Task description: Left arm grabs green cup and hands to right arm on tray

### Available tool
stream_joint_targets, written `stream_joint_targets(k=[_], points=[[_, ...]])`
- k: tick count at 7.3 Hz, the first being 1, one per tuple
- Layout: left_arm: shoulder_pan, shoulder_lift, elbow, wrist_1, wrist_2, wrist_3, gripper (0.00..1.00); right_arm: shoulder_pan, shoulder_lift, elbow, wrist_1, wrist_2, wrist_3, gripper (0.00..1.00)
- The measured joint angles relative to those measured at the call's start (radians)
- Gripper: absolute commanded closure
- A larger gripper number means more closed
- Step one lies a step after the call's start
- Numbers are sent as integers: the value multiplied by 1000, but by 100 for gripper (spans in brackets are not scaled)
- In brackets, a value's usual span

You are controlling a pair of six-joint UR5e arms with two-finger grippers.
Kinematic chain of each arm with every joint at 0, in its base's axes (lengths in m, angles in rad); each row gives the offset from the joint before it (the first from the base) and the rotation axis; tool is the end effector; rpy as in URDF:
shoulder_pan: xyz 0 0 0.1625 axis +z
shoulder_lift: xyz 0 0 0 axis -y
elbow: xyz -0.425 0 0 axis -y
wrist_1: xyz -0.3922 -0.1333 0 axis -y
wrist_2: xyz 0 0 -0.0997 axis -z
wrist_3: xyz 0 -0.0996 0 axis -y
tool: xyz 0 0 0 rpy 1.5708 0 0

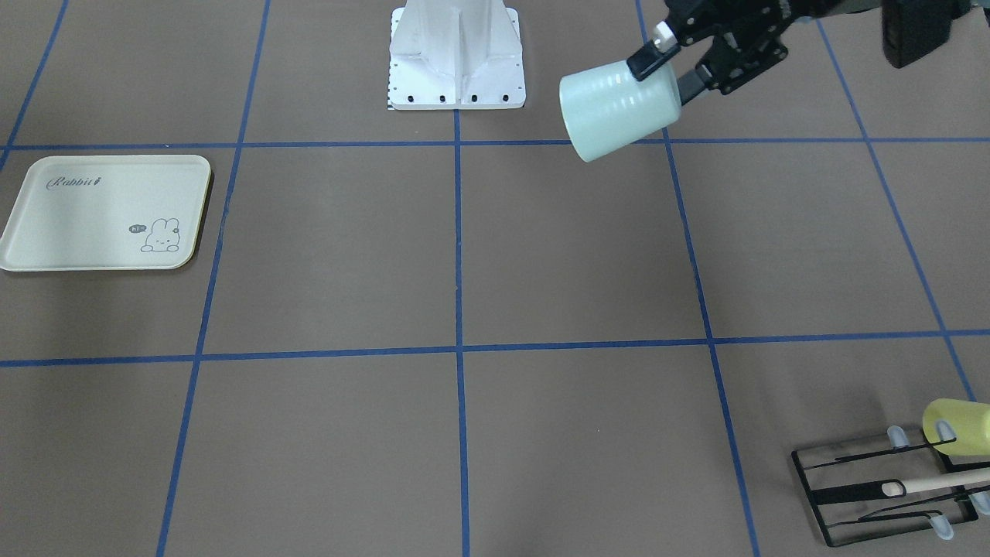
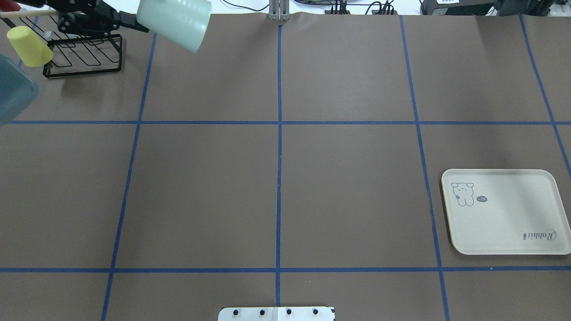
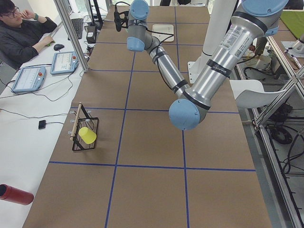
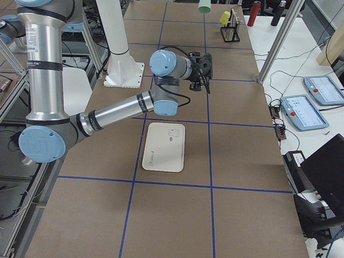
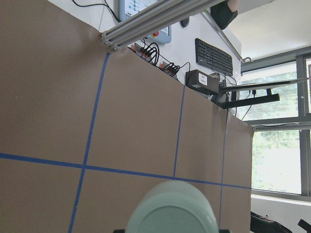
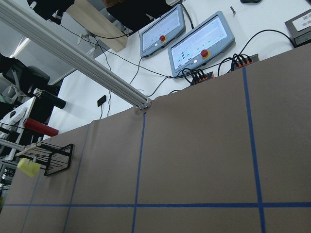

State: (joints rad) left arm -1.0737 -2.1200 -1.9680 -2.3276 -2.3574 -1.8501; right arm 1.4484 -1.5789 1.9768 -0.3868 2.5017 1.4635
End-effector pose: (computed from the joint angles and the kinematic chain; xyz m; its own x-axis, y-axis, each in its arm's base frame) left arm 0.1869 -0.4762 0.0987 -0.1394 -0.1513 -0.9786 0.2577 0.9487 -0.1834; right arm 0.0022 -0.4199 0.3352 0.0516 -0.1040 0.9932 -0.4920 0.8628 0.1159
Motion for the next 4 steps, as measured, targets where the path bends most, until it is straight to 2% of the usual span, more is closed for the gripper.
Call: stream_joint_targets(k=[2,4], points=[[113,-7,-63,-16,95,-118,88,-16,31,4,106,-13,141,2],[157,-16,-81,-71,111,-226,88,-71,44,6,254,-93,293,2]])
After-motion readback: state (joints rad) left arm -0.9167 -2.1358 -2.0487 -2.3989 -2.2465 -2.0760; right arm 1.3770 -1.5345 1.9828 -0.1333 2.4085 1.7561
